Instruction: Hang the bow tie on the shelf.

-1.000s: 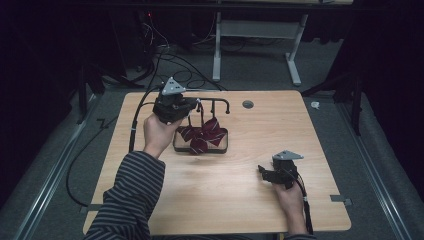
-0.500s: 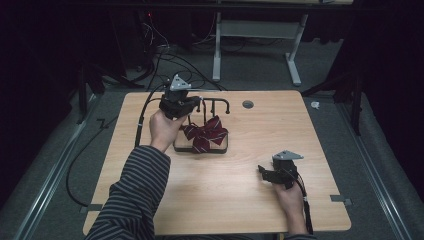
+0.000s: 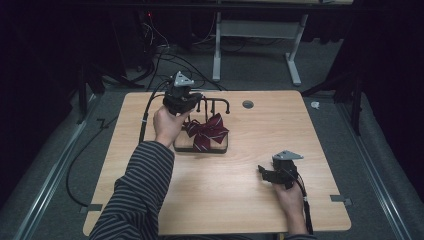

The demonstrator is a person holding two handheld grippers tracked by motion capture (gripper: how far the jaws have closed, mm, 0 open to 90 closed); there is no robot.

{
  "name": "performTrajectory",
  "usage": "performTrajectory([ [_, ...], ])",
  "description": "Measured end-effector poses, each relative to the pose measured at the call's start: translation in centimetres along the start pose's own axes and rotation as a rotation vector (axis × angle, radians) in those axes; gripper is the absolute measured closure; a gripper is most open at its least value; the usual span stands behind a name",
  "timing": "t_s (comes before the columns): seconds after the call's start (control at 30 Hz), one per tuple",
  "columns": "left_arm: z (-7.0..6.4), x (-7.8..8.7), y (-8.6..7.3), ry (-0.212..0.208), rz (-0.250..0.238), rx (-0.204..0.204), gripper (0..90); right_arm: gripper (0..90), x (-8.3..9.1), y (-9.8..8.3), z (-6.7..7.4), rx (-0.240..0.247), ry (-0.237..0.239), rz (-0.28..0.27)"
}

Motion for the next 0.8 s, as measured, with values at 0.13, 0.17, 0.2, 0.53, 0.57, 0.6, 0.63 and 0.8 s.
performTrajectory([
  [0.13, 0.4, 0.0, 0.3, 0.008, -0.007, 0.009, 86.2, 33.3, 0.0, 0.0, 0.0, -0.002, 0.000, 0.001],
  [0.17, 0.4, 0.0, 0.3, 0.008, -0.008, 0.009, 86.2, 33.3, 0.0, 0.0, 0.0, 0.000, 0.000, 0.000],
  [0.2, 0.3, 0.0, 0.4, 0.012, -0.008, 0.003, 86.1, 33.3, 0.0, 0.0, 0.0, -0.002, 0.000, 0.000],
  [0.53, 0.3, -0.8, -0.4, 0.021, 0.035, -0.012, 85.3, 33.3, 0.0, 0.0, 0.0, 0.000, 0.001, 0.000],
  [0.57, 0.4, -0.8, -0.4, 0.020, 0.037, -0.008, 85.3, 33.3, 0.0, 0.0, 0.0, 0.000, 0.001, 0.000],
  [0.6, 0.4, -0.8, -0.4, 0.020, 0.037, -0.008, 85.3, 33.3, 0.0, 0.0, 0.0, -0.001, 0.001, 0.000],
  [0.63, 0.4, -0.9, -0.6, 0.020, 0.039, -0.005, 85.1, 33.3, 0.0, 0.0, 0.0, 0.000, 0.002, 0.000],
  [0.8, 0.4, -1.0, -0.9, 0.021, 0.053, -0.007, 84.4, 33.3, 0.0, 0.0, 0.0, 0.000, 0.002, 0.000],
])
Point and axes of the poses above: each handheld gripper's, and its own axes: x roughly backward along the jaws, y roughly out of its top, z roughly to its left, the point moved 7 cm from there along -x, roughly forward along the jaws, and after that the axes turned 1 degree about -y, right-handed, at the moved point
